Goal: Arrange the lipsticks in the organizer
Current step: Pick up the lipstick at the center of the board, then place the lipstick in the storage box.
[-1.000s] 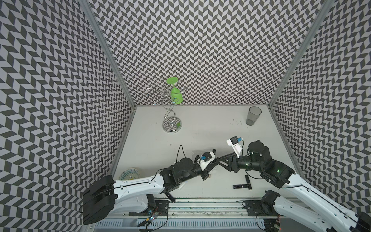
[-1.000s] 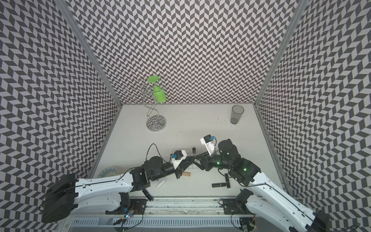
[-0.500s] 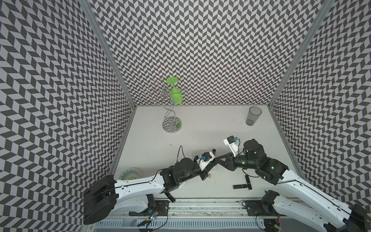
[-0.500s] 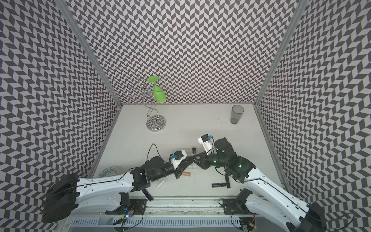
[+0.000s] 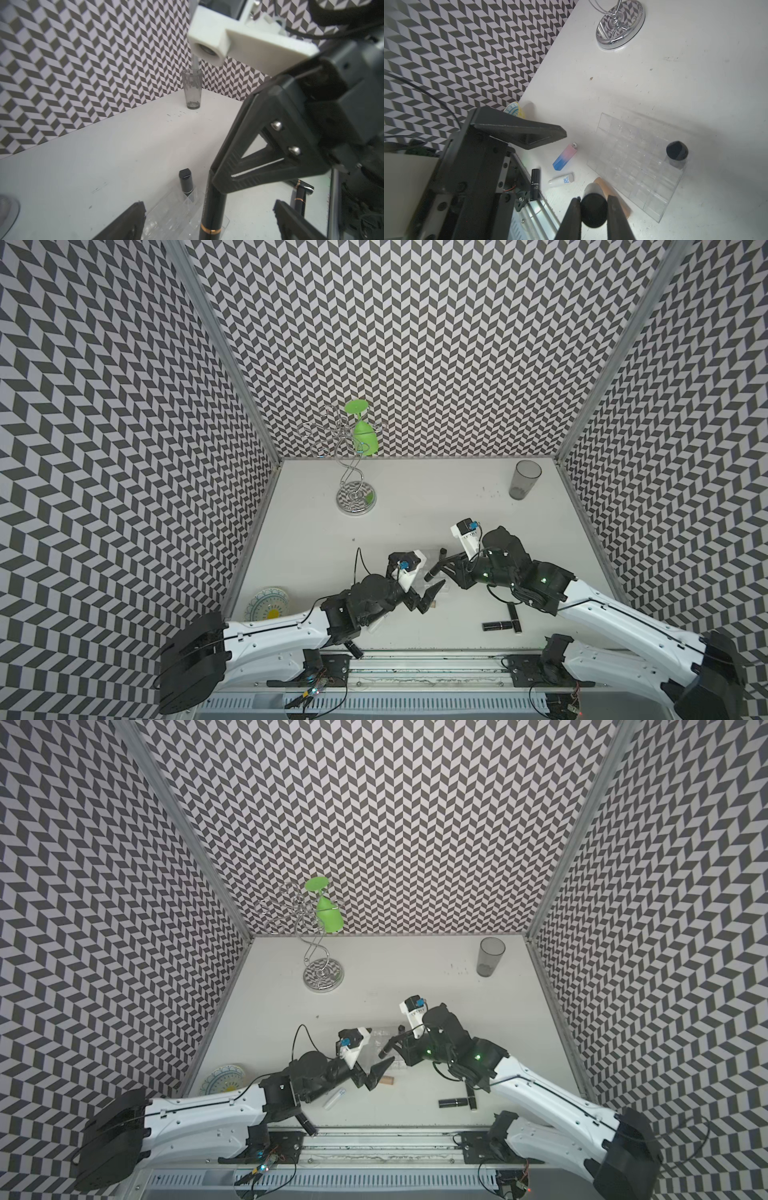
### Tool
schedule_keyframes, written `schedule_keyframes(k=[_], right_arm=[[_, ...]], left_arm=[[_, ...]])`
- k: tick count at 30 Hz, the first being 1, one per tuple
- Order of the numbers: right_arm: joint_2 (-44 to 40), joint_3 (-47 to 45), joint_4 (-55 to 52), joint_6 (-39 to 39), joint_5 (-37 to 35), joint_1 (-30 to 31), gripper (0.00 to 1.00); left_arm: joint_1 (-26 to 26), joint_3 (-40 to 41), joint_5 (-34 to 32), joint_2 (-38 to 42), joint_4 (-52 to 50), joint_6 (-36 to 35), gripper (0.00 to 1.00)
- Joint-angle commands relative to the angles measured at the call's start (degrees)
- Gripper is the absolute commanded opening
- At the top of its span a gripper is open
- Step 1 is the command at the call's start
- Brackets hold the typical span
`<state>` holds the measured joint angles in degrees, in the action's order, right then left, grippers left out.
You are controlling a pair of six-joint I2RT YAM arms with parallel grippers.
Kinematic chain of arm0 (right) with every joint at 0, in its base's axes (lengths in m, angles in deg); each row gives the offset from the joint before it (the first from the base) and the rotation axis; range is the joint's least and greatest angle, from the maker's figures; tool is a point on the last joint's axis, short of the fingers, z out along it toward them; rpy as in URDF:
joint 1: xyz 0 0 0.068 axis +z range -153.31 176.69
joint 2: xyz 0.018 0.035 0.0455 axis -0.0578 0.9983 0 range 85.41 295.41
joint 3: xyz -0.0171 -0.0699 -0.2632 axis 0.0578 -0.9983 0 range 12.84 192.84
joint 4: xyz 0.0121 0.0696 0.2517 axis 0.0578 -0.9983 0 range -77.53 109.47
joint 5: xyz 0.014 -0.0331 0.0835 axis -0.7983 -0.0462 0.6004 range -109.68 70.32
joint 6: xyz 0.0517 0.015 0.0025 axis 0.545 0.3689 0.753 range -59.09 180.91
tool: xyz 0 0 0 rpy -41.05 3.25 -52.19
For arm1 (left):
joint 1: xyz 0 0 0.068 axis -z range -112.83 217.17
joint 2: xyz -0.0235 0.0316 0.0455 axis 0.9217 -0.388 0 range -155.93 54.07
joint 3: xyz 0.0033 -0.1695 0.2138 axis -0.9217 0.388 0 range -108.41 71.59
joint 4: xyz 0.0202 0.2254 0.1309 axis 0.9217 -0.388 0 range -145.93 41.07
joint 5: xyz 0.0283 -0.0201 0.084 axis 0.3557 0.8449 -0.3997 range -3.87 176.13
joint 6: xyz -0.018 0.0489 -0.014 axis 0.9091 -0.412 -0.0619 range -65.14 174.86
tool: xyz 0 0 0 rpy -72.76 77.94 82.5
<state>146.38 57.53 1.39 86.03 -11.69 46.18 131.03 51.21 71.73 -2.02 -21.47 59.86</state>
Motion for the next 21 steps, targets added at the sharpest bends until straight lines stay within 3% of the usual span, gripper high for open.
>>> schedule_keyframes(k=[1, 9, 17, 21], right_arm=[[3.93, 4.38, 1.82, -2.81, -12.38, 2.27, 0.06], [17.48, 15.19, -6.41, -4.33, -21.34, 2.37, 0.05], [20.42, 17.23, -7.83, -3.46, -27.65, 2.36, 0.05], [21.12, 16.39, -6.64, -3.54, -26.76, 2.33, 0.05]], left_arm=[[-1.87, 3.22, -4.6, 6.13, -0.38, 5.73, 1.0], [-8.57, 9.31, 0.31, 13.05, -1.3, 9.9, 1.0], [-11.5, 10.71, 3.92, 13.15, -1.36, 9.9, 1.0], [-12.04, 11.28, 4.25, 11.92, -0.42, 10.17, 1.0]])
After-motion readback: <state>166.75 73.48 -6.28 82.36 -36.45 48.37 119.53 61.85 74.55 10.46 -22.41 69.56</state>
